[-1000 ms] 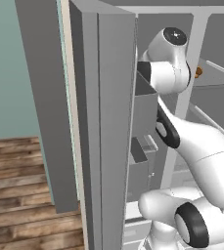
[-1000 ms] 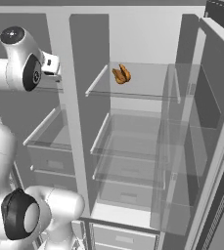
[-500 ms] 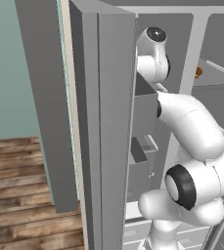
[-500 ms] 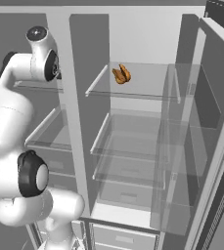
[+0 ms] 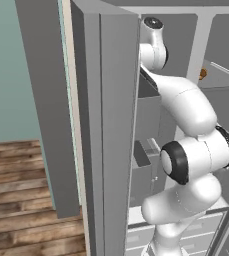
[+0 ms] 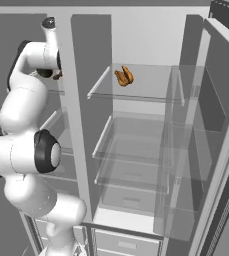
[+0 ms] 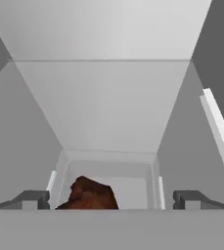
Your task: Pick up the frozen chicken drumstick from the freezer, place it on any shelf in the fridge, and close the fridge and freezer doors when done.
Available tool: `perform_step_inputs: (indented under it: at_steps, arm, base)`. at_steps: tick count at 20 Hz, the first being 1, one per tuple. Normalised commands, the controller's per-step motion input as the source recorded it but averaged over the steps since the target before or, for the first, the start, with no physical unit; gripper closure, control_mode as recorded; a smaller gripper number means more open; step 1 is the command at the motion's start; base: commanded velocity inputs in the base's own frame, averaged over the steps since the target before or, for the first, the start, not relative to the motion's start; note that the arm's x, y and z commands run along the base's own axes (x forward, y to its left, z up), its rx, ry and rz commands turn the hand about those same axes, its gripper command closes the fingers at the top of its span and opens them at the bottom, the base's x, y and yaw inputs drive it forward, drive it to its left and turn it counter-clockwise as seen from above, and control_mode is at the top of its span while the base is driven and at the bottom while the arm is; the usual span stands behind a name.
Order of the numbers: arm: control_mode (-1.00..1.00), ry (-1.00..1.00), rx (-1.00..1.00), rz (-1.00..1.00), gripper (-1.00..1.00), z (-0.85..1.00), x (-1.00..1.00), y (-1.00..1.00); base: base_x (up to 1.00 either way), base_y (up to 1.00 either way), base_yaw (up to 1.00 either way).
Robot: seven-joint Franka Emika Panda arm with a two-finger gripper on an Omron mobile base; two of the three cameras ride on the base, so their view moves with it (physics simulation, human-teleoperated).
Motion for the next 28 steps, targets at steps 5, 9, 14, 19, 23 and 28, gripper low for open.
perform_step_inputs:
  at_steps: [5,9,14,19,23,28]
  arm:
    - [-1.0,0.0,0.0,0.07,-1.0,-0.18,-0.28,-0.14]
    - [-1.0,0.0,0.0,0.05,-1.0,0.0,-0.15,0.17]
    - [-1.0,0.0,0.0,0.04,-1.0,-0.48,0.0,-0.03]
    - [-1.0,0.0,0.0,0.04,1.0,-0.82,0.0,-0.1]
    - [-1.0,0.0,-0.01,0.02,1.0,-0.74,-0.04,-0.03]
    - [-1.0,-0.04,0.0,0.0,1.0,-0.03,0.0,0.0]
  base:
    - [0.0,0.0,0.0]
    - [0.0,0.0,0.0]
    - [0.0,0.0,0.0]
    - [0.0,0.0,0.0]
    - [0.0,0.0,0.0]
    - [0.0,0.0,0.0]
